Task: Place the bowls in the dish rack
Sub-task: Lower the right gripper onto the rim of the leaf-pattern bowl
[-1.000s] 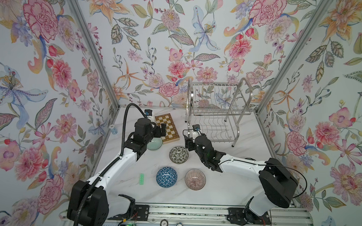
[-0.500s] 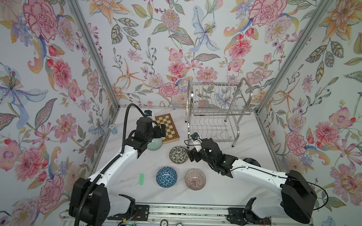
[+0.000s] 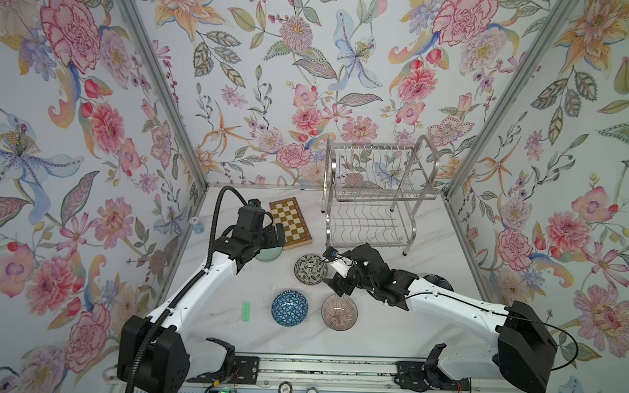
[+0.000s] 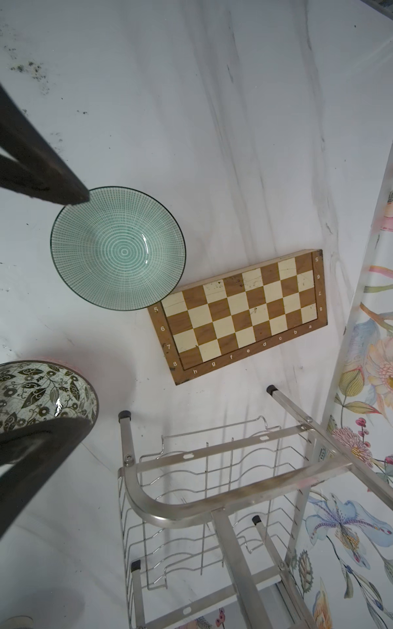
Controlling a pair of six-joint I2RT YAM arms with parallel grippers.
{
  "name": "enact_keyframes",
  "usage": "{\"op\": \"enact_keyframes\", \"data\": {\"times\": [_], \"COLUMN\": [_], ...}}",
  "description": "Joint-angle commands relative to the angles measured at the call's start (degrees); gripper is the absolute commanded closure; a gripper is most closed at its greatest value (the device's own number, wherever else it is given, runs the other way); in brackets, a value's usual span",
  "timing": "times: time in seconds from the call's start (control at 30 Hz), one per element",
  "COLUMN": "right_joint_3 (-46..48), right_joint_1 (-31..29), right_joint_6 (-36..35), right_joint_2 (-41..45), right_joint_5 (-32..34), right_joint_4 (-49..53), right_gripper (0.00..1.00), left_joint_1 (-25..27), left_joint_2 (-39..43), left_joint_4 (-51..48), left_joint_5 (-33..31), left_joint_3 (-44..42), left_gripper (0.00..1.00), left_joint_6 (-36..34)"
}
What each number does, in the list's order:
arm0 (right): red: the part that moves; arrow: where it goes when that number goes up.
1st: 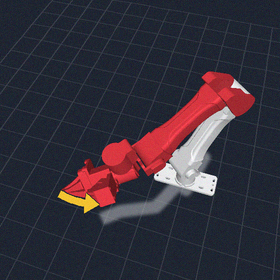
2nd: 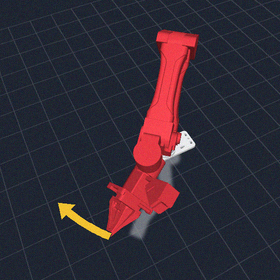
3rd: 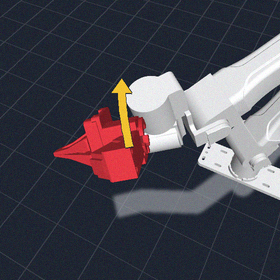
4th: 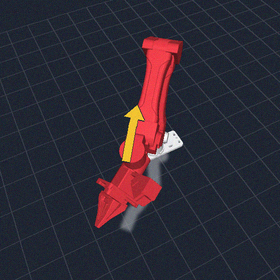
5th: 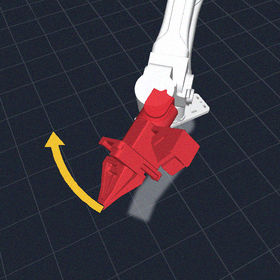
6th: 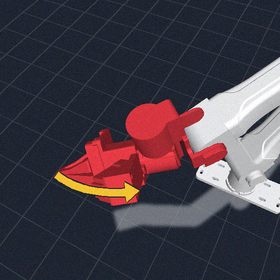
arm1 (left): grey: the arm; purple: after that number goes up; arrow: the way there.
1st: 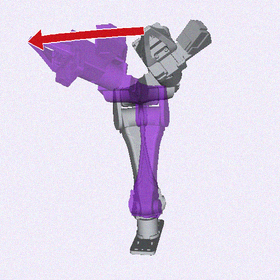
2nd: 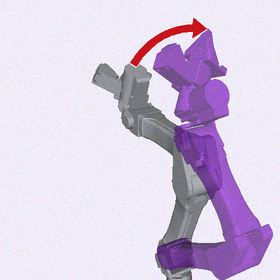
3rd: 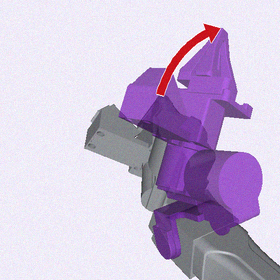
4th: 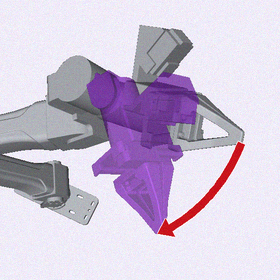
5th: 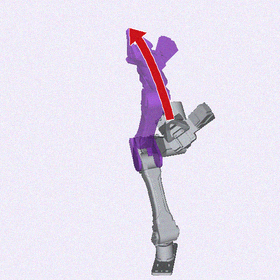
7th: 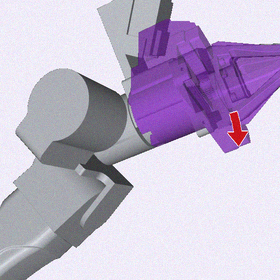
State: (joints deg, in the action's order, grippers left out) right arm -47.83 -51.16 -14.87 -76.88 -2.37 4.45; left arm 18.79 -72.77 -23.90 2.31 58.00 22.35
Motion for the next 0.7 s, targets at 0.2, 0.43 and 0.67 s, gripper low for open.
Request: {"op": "enact_keyframes", "data": {"times": [0.2, 0.43, 0.67], "right_joint_3": [-1.1, -0.7, -1.1], "right_joint_1": [-5.4, -9.8, -10.3], "right_joint_6": [-3.2, -0.5, -2.6], "right_joint_2": [5.9, 8.3, 6.4], "right_joint_5": [1.2, 3.5, 5.0], "right_joint_4": [15.6, 20.0, 19.3], "right_gripper": [0.18, 0.19, 0.19], "left_joint_1": [0.2, 0.1, 0.1], "left_joint_2": [0.8, -0.9, -2.3], "left_joint_4": [-1.9, -1.1, -0.4], "left_joint_5": [1.2, 2.3, 1.5], "left_joint_3": [-1.4, -1.7, -2.8], "left_gripper": [0.01, 0.01, 0.01], "left_joint_6": [-1.3, -2.1, -2.4]}}
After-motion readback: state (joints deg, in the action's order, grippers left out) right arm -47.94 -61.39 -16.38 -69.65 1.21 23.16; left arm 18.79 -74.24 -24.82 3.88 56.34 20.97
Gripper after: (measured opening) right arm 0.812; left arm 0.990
